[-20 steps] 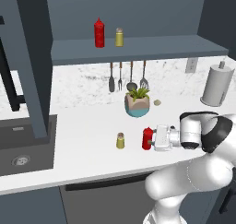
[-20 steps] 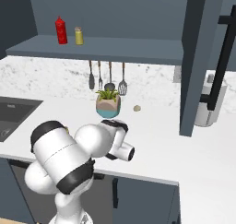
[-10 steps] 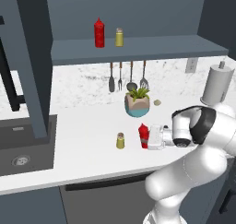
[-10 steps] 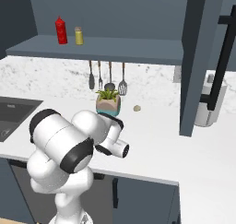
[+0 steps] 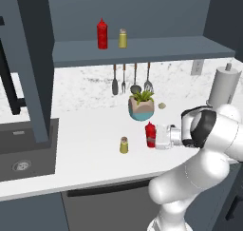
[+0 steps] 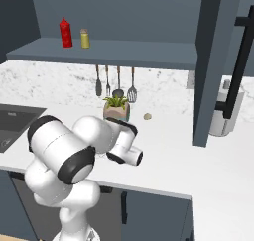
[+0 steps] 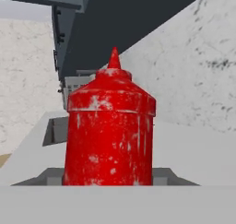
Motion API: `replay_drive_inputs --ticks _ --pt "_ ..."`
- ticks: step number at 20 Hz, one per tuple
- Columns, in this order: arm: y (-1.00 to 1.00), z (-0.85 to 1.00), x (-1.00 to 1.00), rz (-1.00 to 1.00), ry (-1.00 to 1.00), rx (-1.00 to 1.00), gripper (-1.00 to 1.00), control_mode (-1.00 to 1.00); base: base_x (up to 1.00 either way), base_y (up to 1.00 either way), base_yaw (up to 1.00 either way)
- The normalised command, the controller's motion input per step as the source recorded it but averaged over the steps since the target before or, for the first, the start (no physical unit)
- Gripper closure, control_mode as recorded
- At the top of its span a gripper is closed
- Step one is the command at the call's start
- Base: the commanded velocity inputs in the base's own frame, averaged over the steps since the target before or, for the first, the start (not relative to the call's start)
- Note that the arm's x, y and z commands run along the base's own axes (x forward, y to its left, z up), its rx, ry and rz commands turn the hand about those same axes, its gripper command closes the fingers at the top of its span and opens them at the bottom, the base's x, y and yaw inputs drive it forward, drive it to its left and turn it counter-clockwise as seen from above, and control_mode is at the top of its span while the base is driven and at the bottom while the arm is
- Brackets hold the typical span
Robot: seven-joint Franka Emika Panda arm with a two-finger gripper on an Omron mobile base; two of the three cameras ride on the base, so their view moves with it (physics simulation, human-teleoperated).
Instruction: Put the shaker and condiment bottle from the counter next to their counterparts in the cabinet.
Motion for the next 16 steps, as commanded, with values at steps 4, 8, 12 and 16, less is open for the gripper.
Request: replay_drive_inputs --ticks 4,8,12,16 --pt "0.05 0.88 0.00 0.00 0.00 0.00 1.00 -1.00 0.00 0.00 0.00" --pt "0.21 0.84 0.00 0.00 0.00 0.00 1.00 -1.00 0.00 0.00 0.00" --pt "0.33 0.65 0.00 0.00 -0.02 0.00 1.00 -1.00 0.00 0.00 0.00" --pt "0.30 0.62 0.00 0.00 -0.02 0.00 1.00 -1.00 0.00 0.00 0.00"
